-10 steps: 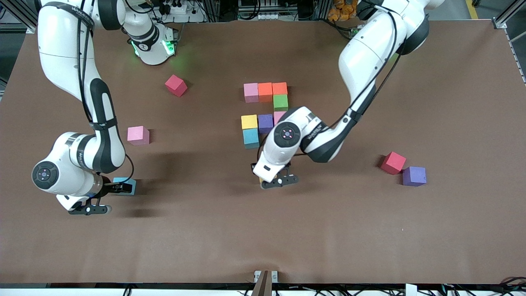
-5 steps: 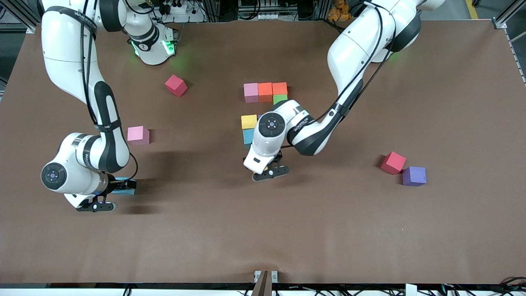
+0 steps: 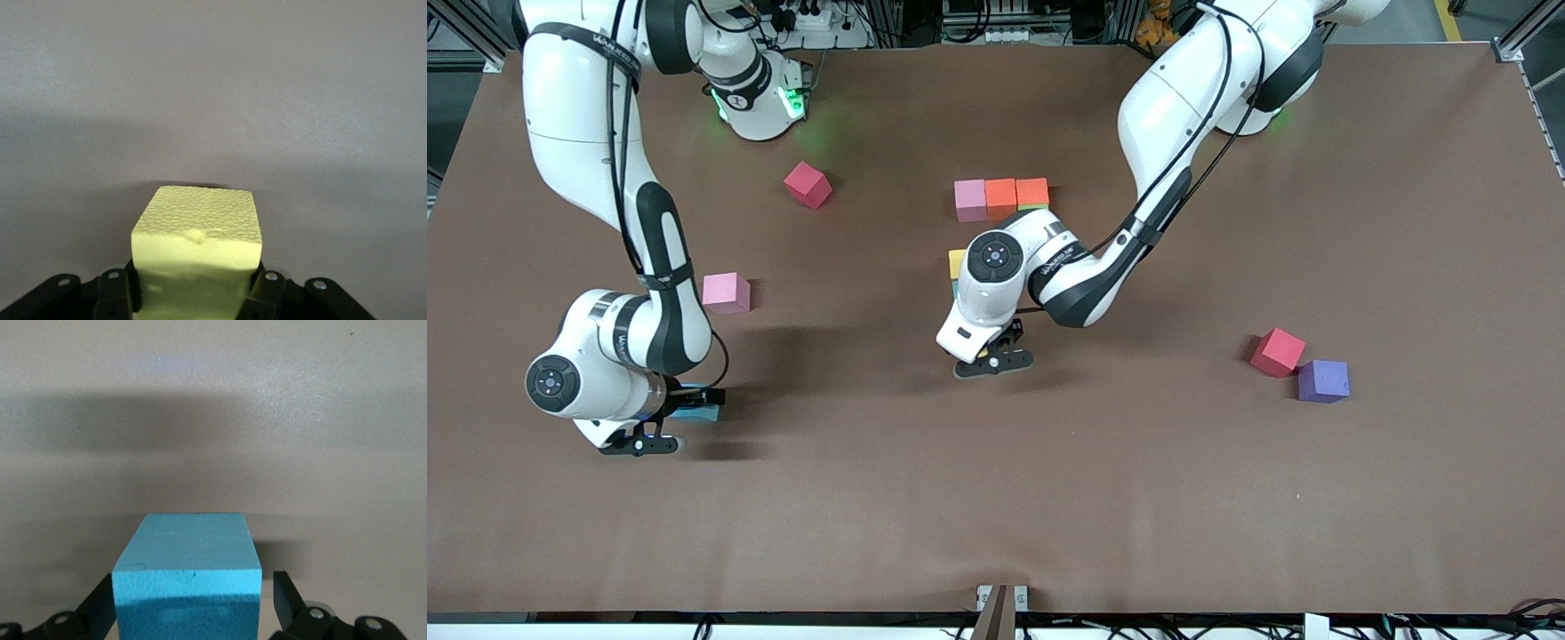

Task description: Form number 2 with 11 blocks

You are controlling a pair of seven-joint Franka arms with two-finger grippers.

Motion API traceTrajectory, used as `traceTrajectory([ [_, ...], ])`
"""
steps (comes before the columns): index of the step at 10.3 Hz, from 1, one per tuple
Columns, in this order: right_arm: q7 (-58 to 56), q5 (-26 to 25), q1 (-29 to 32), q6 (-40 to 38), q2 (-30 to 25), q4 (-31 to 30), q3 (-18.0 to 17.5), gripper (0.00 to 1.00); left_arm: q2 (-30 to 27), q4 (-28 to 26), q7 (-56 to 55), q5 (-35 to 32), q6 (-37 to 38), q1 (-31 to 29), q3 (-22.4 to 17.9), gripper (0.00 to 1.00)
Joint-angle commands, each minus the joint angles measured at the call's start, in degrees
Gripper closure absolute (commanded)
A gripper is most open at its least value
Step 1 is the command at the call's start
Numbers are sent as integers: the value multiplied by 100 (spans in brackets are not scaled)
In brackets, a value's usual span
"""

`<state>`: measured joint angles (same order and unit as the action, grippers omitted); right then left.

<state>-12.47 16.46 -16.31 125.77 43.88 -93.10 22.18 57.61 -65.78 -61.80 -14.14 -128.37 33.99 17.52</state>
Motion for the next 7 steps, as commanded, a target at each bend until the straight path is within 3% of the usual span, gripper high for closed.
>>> traceTrajectory([
  [1, 7, -56, 32, 9, -63, -94, -38, 63, 101, 171, 169, 139, -74, 72, -64, 64],
  [2, 16, -47, 32, 9, -63, -94, -55, 95, 101, 154, 169, 139, -74, 90, -56, 64],
  [3, 16, -47, 58, -9, -63, -94, -108, 100, 101, 145, 160, 166, -74, 168, -55, 64],
  [7, 51, -47, 14, -158, -151, -42, -134, 100, 57, 83, 177, 368, 197, 239, -64, 63],
])
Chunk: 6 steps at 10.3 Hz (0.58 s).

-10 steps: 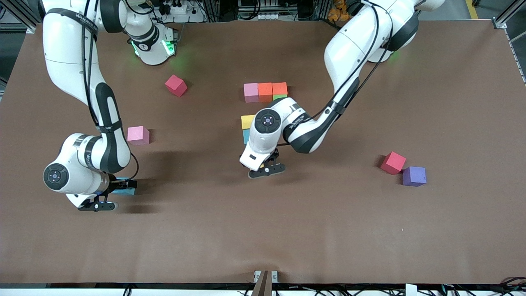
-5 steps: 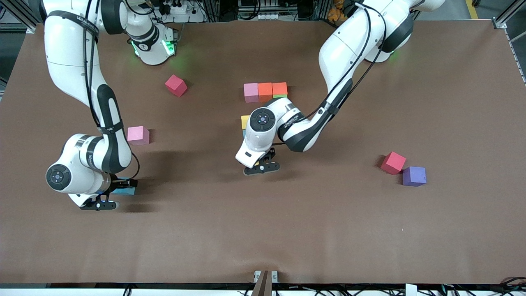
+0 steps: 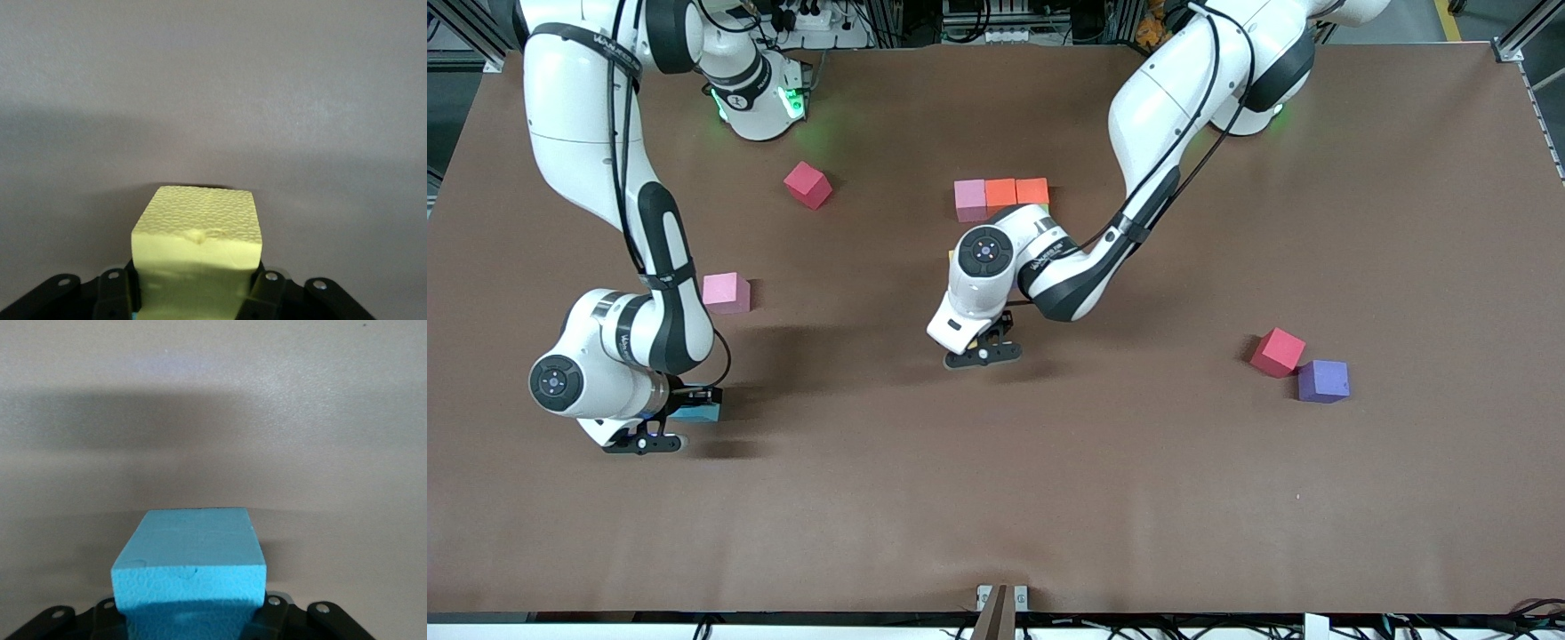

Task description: Form number 2 with 11 blocks

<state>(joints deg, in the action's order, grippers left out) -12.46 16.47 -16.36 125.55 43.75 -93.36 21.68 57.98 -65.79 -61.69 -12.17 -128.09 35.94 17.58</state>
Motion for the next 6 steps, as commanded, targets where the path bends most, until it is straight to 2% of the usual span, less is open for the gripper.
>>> traceTrajectory([
  [1, 112, -48, 1, -249, -173, 54, -85, 100, 12, 84, 314, 171, 214, 10, -70, 63],
  [6, 1183, -48, -394, -532, -279, 292, -85, 100, -6, 84, 448, 188, 469, 1, -70, 63],
])
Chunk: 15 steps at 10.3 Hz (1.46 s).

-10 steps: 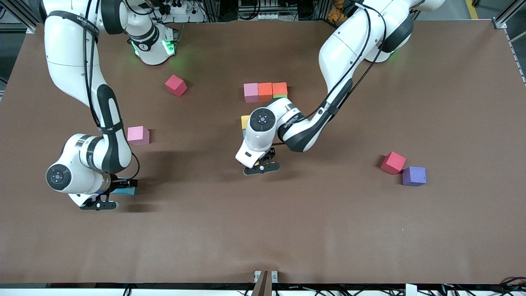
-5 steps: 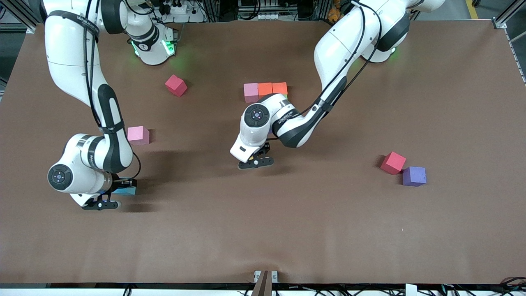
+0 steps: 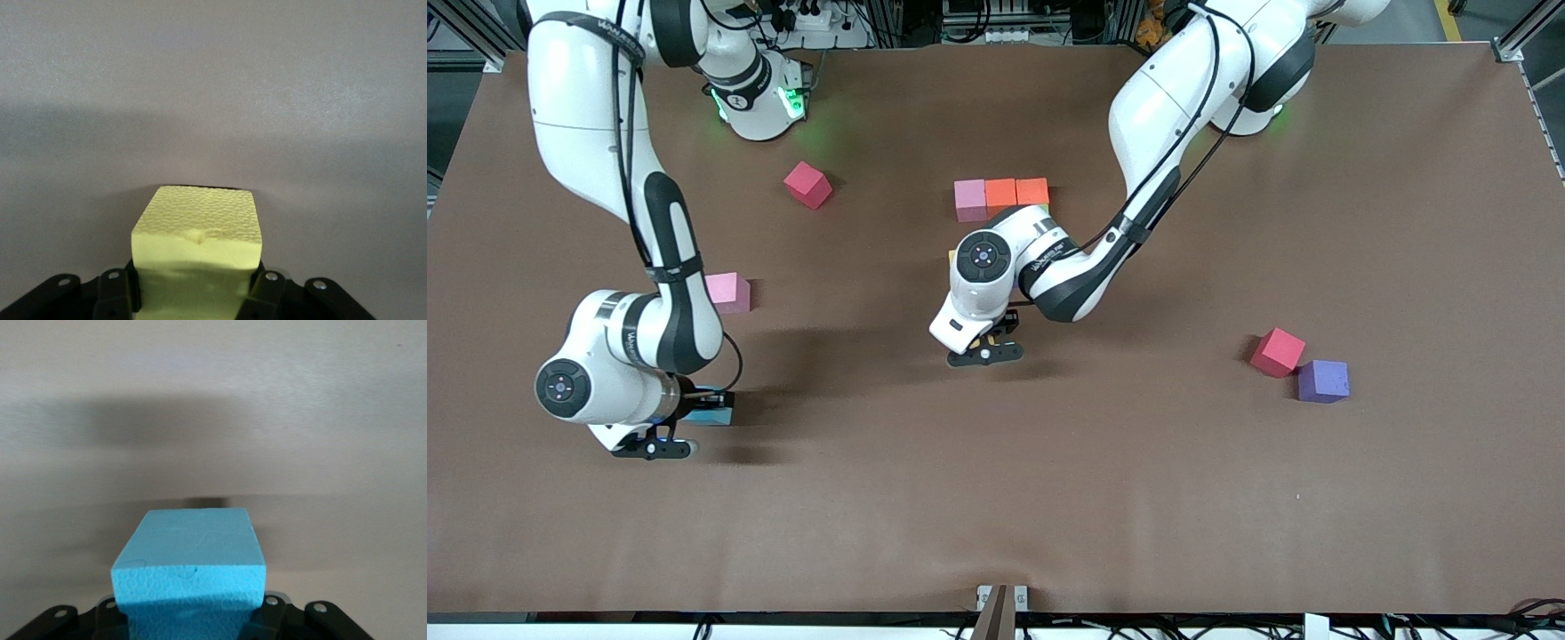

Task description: Form number 2 with 11 blocks

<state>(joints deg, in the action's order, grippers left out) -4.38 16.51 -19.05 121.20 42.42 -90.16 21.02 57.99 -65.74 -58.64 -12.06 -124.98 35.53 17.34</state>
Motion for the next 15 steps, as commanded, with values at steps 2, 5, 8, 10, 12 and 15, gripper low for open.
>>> traceTrajectory([
  [2, 500, -51, -178, -97, -173, -19, -19, 100, 2, 88, 142, 178, 158, 51, -37, 63],
  [5, 500, -51, -178, -97, -173, -19, -19, 100, 19, 88, 230, 309, 158, 68, -37, 63],
  [8, 500, -51, -178, -88, -173, -19, -19, 100, 45, 97, 274, 318, 114, 68, -37, 63],
  [10, 500, -51, -178, -97, -173, -19, -19, 100, 63, 97, 274, 318, 96, 68, -37, 55],
  [12, 500, -51, -178, -97, -173, -19, -19, 100, 81, 97, 283, 318, 70, 68, -37, 37],
  [15, 500, -51, -178, -97, -173, -19, -19, 100, 124, 97, 493, 432, -123, 51, -37, 0],
])
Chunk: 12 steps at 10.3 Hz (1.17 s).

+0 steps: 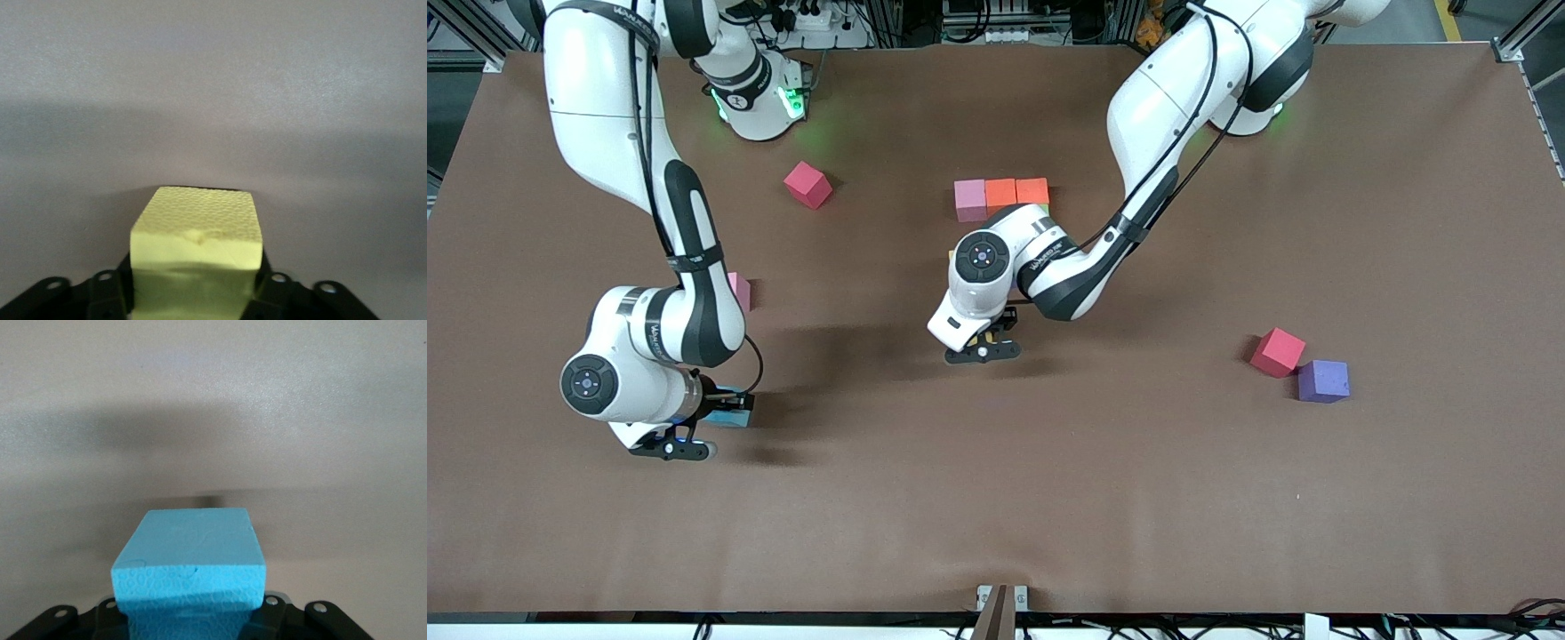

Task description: Form number 2 with 11 blocks

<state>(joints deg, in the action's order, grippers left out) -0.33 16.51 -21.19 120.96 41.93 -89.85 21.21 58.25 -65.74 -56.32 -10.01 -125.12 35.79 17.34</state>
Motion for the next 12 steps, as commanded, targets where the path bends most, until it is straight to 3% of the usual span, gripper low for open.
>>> traceTrajectory([
  [1, 94, -51, 36, -72, -141, -50, -38, 100, 90, 96, 261, 227, -127, 33, -38, 0],
  [4, 155, -51, -33, -81, -219, -32, -38, 100, -6, 96, 244, 236, -110, 7, -38, 0],
  [8, 715, -51, -279, -589, -299, 230, -38, 100, -567, 79, 227, 315, -39, -326, -38, 0],
  [12, 2024, -34, -1059, -827, -465, 310, -47, 100, -1568, 17, 349, 298, 1520, -1107, -38, 0],
])
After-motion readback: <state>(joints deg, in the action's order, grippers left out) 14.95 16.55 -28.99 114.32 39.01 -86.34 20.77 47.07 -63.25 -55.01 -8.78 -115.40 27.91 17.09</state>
